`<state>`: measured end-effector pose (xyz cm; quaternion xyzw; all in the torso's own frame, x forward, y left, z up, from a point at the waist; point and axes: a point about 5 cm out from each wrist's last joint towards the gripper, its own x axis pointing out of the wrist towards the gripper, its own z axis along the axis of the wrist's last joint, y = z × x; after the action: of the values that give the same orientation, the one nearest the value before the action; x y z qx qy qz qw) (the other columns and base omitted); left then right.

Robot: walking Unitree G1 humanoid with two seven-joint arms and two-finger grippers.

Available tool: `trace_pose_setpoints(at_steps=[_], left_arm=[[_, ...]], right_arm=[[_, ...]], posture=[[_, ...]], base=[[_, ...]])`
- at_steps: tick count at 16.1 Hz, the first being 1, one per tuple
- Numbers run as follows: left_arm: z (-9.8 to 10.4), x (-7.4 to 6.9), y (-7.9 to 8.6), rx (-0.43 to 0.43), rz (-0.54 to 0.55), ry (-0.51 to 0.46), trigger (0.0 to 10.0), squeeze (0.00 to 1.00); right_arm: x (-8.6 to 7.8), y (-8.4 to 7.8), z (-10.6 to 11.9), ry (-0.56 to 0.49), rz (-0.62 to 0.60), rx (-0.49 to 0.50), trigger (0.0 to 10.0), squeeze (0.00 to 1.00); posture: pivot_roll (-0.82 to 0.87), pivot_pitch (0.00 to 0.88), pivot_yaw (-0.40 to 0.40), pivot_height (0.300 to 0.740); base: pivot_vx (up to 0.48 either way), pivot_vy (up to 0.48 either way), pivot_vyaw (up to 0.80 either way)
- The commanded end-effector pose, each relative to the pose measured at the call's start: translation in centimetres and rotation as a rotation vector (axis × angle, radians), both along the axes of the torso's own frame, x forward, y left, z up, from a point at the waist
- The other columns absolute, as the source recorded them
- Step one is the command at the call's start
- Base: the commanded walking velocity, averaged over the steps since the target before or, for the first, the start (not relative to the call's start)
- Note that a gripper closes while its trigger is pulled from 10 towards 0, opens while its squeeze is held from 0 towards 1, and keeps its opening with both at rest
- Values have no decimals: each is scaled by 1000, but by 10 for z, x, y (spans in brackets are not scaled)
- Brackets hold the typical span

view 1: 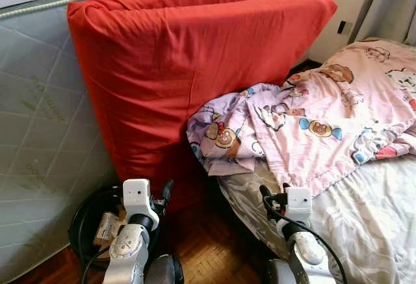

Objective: Clean up the room

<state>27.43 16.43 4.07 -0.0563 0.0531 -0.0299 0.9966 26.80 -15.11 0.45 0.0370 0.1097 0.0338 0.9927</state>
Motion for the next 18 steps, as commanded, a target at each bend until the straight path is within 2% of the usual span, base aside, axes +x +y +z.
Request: trace_pose_setpoints(at_steps=[1, 15, 18], left_arm=[[3, 2, -1, -2, -12, -5, 10000, 0], [4, 2, -1, -9, -28, -6, 10000, 0], [4, 1, -2, -8, -29, -6, 10000, 0]], right_arm=[[0, 1, -1, 15, -12, 13, 10000, 0], [1, -3, -4, 45, -71, 21, 10000, 0], [0, -9, -8, 80, -123, 11, 10000, 0]], posture=[[-16, 37, 39, 615], [-14, 42, 44, 615], [-13, 45, 43, 615]], base=[[247, 0, 0], [305, 0, 0], [86, 0, 0]])
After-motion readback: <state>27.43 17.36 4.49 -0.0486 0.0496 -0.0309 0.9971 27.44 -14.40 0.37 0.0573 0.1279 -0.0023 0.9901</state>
